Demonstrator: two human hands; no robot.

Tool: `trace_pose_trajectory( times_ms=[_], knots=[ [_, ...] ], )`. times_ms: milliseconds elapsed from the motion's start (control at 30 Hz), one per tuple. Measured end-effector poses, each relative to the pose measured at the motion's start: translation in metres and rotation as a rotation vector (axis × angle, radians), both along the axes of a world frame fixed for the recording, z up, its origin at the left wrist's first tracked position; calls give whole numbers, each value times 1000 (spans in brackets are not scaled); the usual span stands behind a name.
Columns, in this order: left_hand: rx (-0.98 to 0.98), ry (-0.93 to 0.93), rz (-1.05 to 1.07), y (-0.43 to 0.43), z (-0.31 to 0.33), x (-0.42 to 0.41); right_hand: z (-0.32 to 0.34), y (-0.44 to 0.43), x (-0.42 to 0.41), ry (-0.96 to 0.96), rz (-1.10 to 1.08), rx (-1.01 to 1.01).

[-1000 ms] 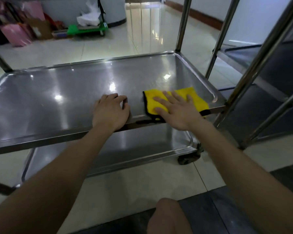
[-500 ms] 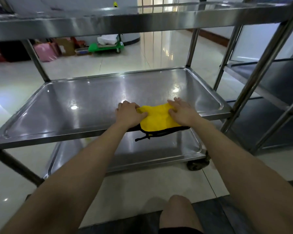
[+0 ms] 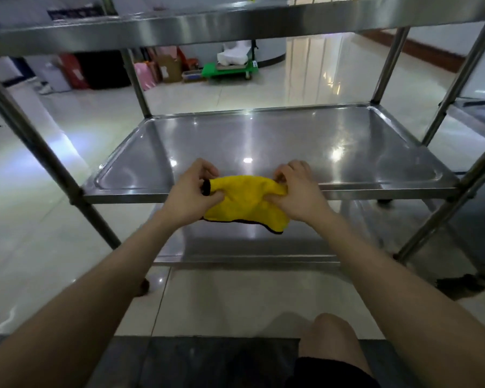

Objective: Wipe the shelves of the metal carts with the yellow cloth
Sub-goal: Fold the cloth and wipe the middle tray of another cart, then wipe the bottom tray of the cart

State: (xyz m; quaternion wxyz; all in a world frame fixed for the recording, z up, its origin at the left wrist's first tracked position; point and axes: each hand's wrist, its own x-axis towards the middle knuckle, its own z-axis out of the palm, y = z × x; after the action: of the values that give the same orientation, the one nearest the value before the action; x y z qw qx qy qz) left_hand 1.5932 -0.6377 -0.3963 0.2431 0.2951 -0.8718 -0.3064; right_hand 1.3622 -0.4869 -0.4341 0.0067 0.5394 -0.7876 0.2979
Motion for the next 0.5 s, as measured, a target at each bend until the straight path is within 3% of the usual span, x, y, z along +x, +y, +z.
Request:
trace_pose_trajectory(
  times_ms=[167,267,400,500],
  knots=[
    [86,-253,-85,-34,-2,73,-21,-4,68,17,154,-91],
    [190,-365,-81,-53,-24,103,-49,-16,102,-160,126,-40],
    [332,-566,-75,-80,-77,130,-107,-31,130,-562,127,149],
    [363,-656,-84,-100,-112,140,-146,-44,143,-660,153,249]
  ],
)
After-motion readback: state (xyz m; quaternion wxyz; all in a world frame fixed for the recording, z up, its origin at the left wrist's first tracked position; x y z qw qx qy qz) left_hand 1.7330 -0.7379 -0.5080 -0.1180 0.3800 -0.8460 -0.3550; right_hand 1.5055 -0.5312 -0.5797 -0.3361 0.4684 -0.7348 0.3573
